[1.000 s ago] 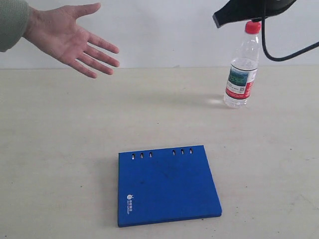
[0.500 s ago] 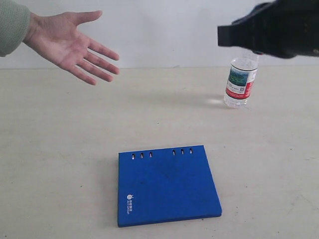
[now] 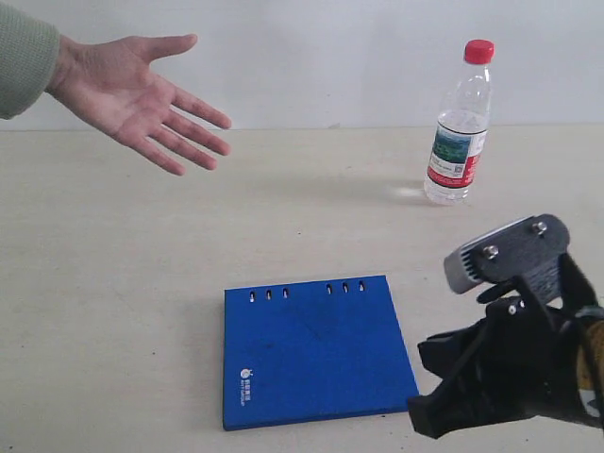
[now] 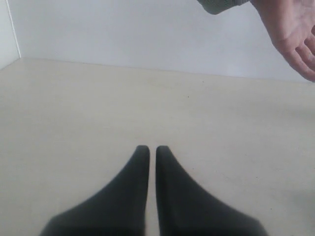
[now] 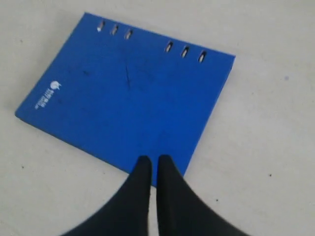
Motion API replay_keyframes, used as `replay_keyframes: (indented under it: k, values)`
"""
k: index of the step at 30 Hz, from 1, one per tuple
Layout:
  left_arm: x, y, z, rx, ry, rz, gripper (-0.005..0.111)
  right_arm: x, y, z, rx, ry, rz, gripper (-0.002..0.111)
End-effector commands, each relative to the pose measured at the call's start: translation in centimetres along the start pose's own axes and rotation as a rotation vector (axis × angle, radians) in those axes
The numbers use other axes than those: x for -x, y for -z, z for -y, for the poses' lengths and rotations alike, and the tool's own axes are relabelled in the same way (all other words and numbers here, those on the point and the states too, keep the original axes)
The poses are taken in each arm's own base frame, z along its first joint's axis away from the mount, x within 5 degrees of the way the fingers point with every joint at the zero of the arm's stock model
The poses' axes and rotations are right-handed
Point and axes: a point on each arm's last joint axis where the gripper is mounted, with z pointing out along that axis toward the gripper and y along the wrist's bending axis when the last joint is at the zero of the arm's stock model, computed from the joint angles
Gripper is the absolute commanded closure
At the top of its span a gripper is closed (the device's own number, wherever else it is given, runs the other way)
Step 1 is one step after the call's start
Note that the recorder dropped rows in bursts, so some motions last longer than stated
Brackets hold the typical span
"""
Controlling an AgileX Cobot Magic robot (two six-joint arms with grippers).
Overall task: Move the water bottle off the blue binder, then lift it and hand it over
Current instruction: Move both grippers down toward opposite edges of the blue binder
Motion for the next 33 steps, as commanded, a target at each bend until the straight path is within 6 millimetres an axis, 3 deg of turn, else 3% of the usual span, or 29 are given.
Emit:
replay_keyframes:
  k: [1,7,12,14,18,30,33]
  values:
    - [-0.1,0.0,0.1,-0.010,0.001,0.005,0.102,-0.1,-2.4,-0.2,-0.003,0.002,-0.083,0.108]
    - [-0.1,0.0,0.1,-0.010,0.001,0.005,0.102,1.0,-5.5,-0.8,0.042,0.002,-0.088,0.108]
    - [0.3,0.0,-0.1,0.015,-0.215,0.045,0.102,-0.1,-5.8,-0.9,0.000,0.030,-0.189,0.108]
    - [1.1,0.1,0.1,-0.001,-0.149,0.130,0.102,-0.6,-5.7,-1.4,-0.006,0.057,-0.227,0.108]
    - [2.6,0.4,0.2,-0.053,0.184,0.302,0.102,-0.7,-5.7,-2.9,0.050,0.103,-0.213,0.108]
    - [4.5,1.2,-0.3,-0.089,0.439,0.527,0.102,-2.0,-7.3,-2.6,0.008,0.121,-0.321,0.108]
    - [5.3,1.6,0.2,-0.127,0.360,0.529,0.102,-1.8,-7.5,-2.7,0.005,0.122,-0.323,0.108]
